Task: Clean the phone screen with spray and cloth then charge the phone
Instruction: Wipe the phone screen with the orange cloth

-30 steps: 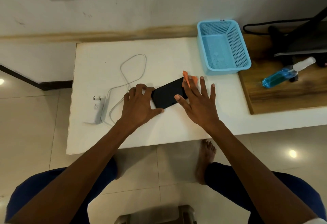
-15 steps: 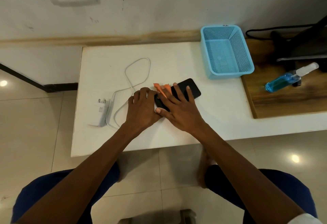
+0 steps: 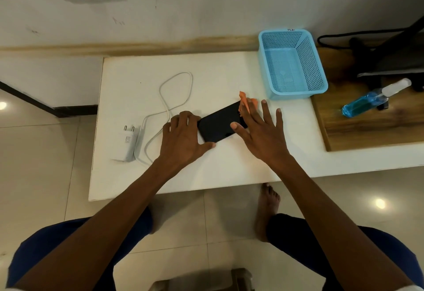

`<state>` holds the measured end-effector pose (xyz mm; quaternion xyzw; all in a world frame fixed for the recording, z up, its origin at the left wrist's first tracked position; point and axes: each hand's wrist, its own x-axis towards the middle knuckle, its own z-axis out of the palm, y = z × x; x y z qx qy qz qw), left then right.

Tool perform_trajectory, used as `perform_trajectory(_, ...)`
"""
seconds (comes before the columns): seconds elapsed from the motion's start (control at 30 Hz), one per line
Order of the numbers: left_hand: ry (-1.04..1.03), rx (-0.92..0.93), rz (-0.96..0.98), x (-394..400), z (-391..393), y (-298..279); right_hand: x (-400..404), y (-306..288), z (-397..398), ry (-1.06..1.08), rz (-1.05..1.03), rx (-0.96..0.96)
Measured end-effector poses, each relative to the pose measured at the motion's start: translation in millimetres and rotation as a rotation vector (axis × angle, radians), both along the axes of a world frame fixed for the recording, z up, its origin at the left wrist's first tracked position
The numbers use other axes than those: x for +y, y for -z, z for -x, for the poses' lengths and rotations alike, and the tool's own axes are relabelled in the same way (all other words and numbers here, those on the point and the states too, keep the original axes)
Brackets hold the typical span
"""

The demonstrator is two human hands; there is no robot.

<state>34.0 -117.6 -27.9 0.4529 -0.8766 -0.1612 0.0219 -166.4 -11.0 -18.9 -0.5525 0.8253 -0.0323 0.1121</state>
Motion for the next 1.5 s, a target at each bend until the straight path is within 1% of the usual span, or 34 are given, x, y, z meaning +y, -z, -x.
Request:
perform_trajectory(0.1, 0.002, 0.012, 0.007, 0, -1, 0, 14, 0, 4, -0.02, -0.03, 0.026)
perform_trajectory(0.3, 0.003, 0.033, 0.013, 0, -2, 0, 41, 8, 12, -0.133, -0.047, 0.033)
perform_trajectory(0.43, 0.003, 0.009, 0.028, 0, -1, 3, 44, 11, 6, -0.21, -0.044, 0.032)
perform_trajectory(0.57, -0.007, 0.011, 0.031, 0, -1, 6, 39, 11, -10, -0.373, -0.071, 0.031)
perform_trajectory(0.63, -0.011, -0.001, 0.037, 1, -2, 7, 36, 11, -14, -0.418, -0.082, 0.049)
perform_trajectory(0.77, -0.016, 0.0, 0.072, 4, -3, 4, 33, 7, -7, -0.354, -0.064, 0.114)
perform_trajectory(0.9, -0.032, -0.018, 0.111, 7, -5, 2, 30, 7, 0, -0.311, -0.044, 0.126)
perform_trajectory(1.07, -0.049, -0.103, 0.137, 9, -4, 3, 27, 6, -2, -0.286, -0.007, 0.114)
perform_trajectory(1.17, 0.019, -0.124, 0.176, 11, -5, 3, 27, 0, -3, -0.282, -0.006, 0.078)
perform_trajectory(1.23, 0.084, -0.104, 0.176, 11, -5, 2, 27, -2, -2, -0.29, -0.017, 0.055)
perform_trajectory(1.3, 0.127, -0.035, 0.141, 10, -4, 1, 29, -3, 2, -0.277, -0.02, 0.039)
perform_trajectory(1.4, 0.201, 0.086, 0.027, 5, -4, 1, 35, -5, 10, -0.243, -0.036, 0.003)
perform_trajectory(1.5, 0.372, 0.184, 0.009, -4, -4, 2, 40, -8, 20, -0.244, -0.063, -0.061)
